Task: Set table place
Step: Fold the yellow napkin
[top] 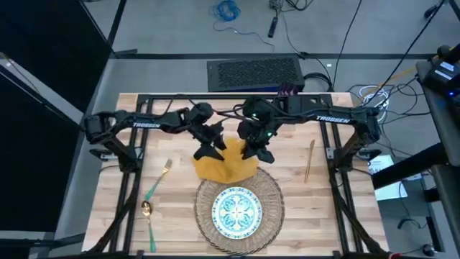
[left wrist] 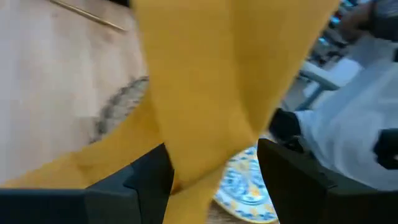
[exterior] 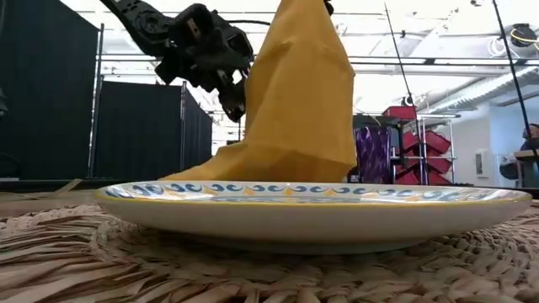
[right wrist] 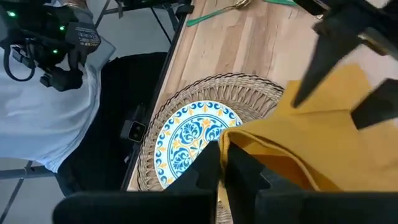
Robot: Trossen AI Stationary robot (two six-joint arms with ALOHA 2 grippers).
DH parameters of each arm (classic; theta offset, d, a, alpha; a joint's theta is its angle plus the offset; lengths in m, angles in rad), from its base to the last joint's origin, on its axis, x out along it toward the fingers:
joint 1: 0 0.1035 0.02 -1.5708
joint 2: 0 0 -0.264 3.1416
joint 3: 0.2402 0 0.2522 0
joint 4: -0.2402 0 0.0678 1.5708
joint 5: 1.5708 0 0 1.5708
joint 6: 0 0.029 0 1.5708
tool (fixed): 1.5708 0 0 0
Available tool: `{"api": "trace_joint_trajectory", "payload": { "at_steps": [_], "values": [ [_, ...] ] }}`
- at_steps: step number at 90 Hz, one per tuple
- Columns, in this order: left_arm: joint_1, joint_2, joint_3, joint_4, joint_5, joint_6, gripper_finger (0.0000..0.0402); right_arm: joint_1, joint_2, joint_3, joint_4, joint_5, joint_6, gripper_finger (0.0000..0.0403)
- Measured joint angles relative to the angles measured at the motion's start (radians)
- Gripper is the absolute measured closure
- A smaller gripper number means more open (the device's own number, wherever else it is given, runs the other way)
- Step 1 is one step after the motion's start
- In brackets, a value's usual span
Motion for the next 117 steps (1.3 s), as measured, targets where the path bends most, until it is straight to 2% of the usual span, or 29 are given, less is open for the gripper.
{"api": "trace_joint_trajectory", "payload": {
  "at_steps": [22, 33, 43, 55, 59, 89, 108, 117],
  "values": [
    [-0.037, 0.0, 0.0, 0.004, 0.028, 0.003, 0.0193, 0.0, 0.0, 0.0, 0.001, 0.004, -0.003, 0.0403],
    [-0.053, 0.0, 0.0, 0.037, 0.026, -0.002, 0.0213, 0.0, 0.0, 0.0, 0.001, 0.004, -0.003, 0.0403],
    [-0.063, 0.0, 0.0, 0.067, 0.011, -0.003, 0.0262, 0.0, 0.0, 0.0, 0.002, 0.004, -0.001, 0.0403],
    [-0.062, 0.0, 0.0, 0.081, -0.002, -0.003, 0.0365, 0.0, 0.0, 0.0, 0.002, 0.005, 0.0, 0.0403],
    [-0.063, 0.0, 0.0, 0.079, -0.002, -0.004, 0.0387, 0.0, 0.0, 0.0, 0.002, 0.005, 0.001, 0.0403],
    [-0.069, -0.033, 0.0, 0.05, -0.008, -0.029, 0.0401, 0.0, 0.0, 0.0, -0.004, 0.007, -0.001, 0.0403],
    [-0.069, -0.17, 0.0, -0.039, -0.054, -0.001, 0.0401, 0.0, 0.0, 0.0, -0.015, 0.007, -0.018, 0.0403],
    [-0.069, -0.25, 0.0, -0.069, -0.111, 0.005, 0.0401, -0.001, 0.0, 0.0, -0.015, 0.007, -0.023, 0.0403]
  ]
}}
